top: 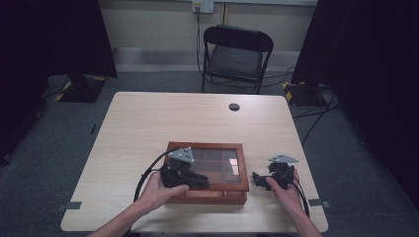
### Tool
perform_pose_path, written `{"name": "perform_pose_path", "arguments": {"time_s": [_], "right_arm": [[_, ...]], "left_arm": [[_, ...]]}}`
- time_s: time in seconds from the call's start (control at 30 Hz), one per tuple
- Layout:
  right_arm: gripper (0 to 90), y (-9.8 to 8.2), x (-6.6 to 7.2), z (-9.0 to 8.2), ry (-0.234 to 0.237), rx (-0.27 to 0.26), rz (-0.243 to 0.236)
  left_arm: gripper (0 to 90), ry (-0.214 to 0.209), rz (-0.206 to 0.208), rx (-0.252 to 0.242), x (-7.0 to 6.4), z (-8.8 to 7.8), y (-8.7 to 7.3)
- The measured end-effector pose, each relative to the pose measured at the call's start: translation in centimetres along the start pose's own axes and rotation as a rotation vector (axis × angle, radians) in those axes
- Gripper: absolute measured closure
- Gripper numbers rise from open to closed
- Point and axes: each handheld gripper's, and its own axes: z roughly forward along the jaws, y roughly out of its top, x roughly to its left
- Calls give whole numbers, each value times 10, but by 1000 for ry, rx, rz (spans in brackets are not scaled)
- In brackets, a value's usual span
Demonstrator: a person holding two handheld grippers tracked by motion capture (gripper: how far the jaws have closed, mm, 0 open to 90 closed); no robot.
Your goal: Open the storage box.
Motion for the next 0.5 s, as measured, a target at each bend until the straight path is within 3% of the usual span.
{"name": "perform_pose_path", "arguments": {"time_s": [0.5], "right_arm": [[0,0,0,0,1,0,1]], "left_arm": [[807,3,-20,-15,0,-4,4]]}}
